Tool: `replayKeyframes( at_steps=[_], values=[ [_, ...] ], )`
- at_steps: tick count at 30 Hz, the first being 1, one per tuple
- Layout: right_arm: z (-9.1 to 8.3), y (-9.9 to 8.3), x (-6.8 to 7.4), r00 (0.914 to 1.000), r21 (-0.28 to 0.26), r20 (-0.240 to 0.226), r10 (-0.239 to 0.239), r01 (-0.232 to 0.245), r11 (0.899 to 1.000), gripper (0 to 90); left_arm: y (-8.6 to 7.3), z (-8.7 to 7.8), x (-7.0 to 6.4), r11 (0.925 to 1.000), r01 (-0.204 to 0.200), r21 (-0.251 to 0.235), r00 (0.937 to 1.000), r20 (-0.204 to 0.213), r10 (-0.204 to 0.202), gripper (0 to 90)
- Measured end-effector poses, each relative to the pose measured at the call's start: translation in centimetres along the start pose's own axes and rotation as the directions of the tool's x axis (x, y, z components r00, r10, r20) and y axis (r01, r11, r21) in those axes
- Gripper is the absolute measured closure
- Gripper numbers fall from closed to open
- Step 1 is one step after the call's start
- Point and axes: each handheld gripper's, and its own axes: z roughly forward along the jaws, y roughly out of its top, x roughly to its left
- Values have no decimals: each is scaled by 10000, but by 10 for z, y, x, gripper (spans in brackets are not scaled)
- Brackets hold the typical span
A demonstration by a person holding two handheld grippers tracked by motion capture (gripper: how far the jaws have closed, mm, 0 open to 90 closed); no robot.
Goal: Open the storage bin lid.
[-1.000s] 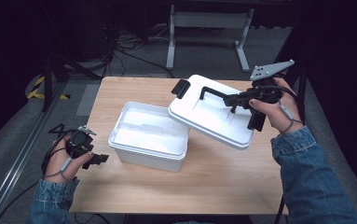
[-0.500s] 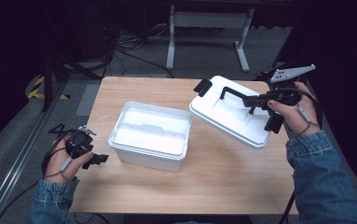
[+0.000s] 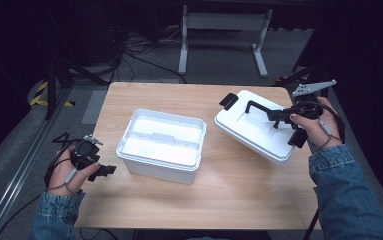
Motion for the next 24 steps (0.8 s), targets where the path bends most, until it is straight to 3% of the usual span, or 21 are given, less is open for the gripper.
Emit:
replayKeyframes(
  at_steps=[10,24],
  values=[
    [26,-30,-17,9989,388,202,428,-436,9983,847,0,1,0,10000,-5,22,10000,-35,5,235],
    [49,-52,-23,9971,695,154,740,-749,9948,847,0,2,-1,10000,-1,74,10000,13,0,235]
  ],
)
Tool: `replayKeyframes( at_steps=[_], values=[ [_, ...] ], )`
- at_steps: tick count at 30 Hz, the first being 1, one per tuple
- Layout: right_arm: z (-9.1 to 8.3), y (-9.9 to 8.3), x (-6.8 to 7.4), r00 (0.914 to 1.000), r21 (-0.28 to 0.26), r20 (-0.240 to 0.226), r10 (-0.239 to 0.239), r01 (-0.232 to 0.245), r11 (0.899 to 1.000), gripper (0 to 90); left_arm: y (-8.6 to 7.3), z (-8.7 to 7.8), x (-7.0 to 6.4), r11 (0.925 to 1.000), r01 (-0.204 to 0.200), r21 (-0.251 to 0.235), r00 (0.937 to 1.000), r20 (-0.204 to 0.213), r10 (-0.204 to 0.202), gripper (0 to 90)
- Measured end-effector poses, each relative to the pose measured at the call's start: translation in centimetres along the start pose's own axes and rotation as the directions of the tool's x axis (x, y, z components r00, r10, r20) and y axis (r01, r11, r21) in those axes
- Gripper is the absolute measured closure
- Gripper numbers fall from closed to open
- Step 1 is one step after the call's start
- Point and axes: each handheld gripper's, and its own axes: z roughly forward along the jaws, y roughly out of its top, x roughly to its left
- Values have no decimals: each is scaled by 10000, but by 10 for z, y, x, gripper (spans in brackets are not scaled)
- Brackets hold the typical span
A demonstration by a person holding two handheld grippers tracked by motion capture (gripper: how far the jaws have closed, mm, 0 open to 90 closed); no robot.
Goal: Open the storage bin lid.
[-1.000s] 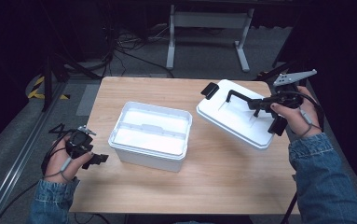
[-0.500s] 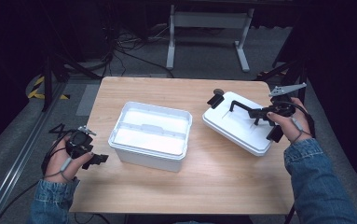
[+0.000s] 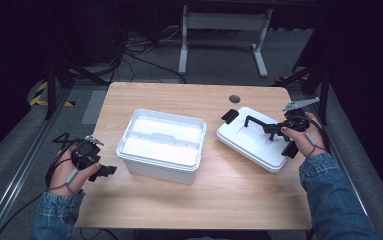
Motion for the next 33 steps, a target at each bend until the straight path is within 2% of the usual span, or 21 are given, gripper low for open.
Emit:
replayKeyframes(
  at_steps=[17,33],
  values=[
    [23,-18,-2,9997,162,-168,169,-167,9997,847,0,1,0,10000,-35,54,10000,14,35,235],
    [33,-35,-6,9951,249,-464,871,-860,9960,844,0,1,-1,10000,-46,78,10000,40,45,234]
  ],
)
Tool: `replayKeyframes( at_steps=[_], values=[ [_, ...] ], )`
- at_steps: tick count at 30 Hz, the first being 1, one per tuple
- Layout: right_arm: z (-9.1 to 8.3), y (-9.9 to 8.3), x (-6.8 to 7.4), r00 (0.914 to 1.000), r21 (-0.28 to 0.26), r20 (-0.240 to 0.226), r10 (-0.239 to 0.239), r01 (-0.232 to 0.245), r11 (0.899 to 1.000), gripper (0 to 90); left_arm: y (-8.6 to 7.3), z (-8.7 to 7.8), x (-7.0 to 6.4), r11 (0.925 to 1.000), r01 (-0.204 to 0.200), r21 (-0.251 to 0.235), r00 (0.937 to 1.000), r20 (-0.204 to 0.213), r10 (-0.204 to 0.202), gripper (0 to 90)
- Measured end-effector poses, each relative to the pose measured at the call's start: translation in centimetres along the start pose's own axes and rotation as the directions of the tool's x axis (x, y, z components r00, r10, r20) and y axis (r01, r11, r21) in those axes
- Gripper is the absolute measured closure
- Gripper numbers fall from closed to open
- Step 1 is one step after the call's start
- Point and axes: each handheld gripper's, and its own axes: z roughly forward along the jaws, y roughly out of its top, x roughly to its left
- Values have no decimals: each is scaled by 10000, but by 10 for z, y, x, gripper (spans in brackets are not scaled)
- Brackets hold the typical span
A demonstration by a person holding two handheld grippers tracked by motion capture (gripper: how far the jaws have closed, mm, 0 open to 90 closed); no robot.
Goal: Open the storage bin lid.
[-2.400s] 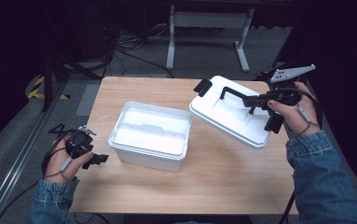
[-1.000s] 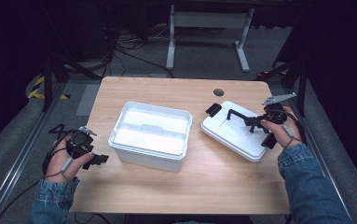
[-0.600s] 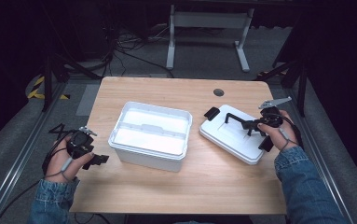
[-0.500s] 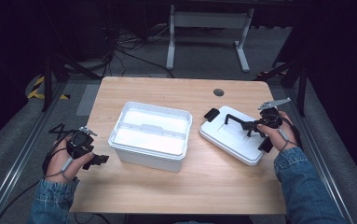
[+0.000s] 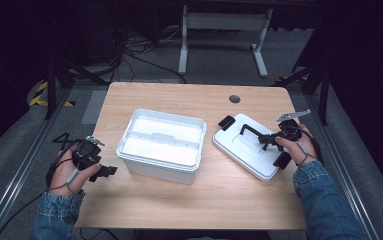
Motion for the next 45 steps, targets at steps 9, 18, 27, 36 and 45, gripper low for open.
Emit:
replayKeyframes(
  at_steps=[9,18,27,36,45],
  values=[
    [3,-4,-6,9993,222,-111,370,-367,9991,837,-2,0,0,10000,-3,38,10000,-36,3,234],
    [0,-4,-11,9939,-129,913,624,-615,9980,554,-2,0,0,10000,-3,31,10000,-19,3,234],
    [-13,2,-5,9906,-581,1195,664,-597,9965,466,-1,1,0,10000,25,59,10000,12,-25,234],
    [-21,7,7,9930,-758,1099,437,-355,9965,450,-1,0,-1,10000,-23,81,10000,3,23,231],
    [-31,12,24,9949,-875,1006,21,68,9961,445,0,1,-1,10000,-55,61,10000,-10,55,231]
  ],
)
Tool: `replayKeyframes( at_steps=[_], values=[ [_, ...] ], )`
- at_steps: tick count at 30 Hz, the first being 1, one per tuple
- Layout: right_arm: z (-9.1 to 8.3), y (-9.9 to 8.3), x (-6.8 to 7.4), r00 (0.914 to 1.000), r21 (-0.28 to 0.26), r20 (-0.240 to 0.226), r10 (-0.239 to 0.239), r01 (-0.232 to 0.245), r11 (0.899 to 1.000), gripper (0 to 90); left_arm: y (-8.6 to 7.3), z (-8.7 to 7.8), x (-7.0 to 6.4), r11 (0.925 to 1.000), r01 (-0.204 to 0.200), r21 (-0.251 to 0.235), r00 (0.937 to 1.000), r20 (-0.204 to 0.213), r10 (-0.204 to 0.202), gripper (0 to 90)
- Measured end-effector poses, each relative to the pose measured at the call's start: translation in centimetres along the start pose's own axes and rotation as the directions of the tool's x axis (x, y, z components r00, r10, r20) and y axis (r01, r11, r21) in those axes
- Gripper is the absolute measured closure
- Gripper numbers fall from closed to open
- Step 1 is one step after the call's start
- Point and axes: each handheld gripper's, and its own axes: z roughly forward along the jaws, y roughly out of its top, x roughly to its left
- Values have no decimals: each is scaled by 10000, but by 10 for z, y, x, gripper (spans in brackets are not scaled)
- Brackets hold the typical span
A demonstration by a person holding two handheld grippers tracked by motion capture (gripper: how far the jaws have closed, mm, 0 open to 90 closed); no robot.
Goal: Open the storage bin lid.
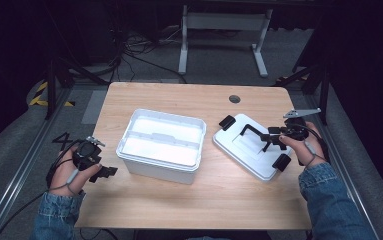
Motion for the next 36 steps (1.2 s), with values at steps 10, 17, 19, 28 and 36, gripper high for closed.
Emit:
replayKeyframes(
  at_steps=[10,17,19,28,36],
  values=[
    [-11,6,25,9975,-209,-352,-615,608,9979,434,-2,-1,0,10000,97,17,10000,6,-97,232],
    [-15,7,42,9935,-279,-638,-941,925,9953,431,-2,-1,0,10000,39,-11,10000,3,-39,231],
    [-16,7,47,9924,-284,-718,-1003,985,9947,430,-2,-1,0,10000,55,-14,10000,-7,-55,231],
    [-21,1,66,9880,-283,-1078,-1111,1086,9937,428,-2,-1,0,10000,23,-43,10000,-1,-23,231],
    [-16,-7,84,9815,-95,-1393,-1316,1316,9913,426,-2,0,0,10000,-7,-34,10000,-5,7,230]
  ],
)
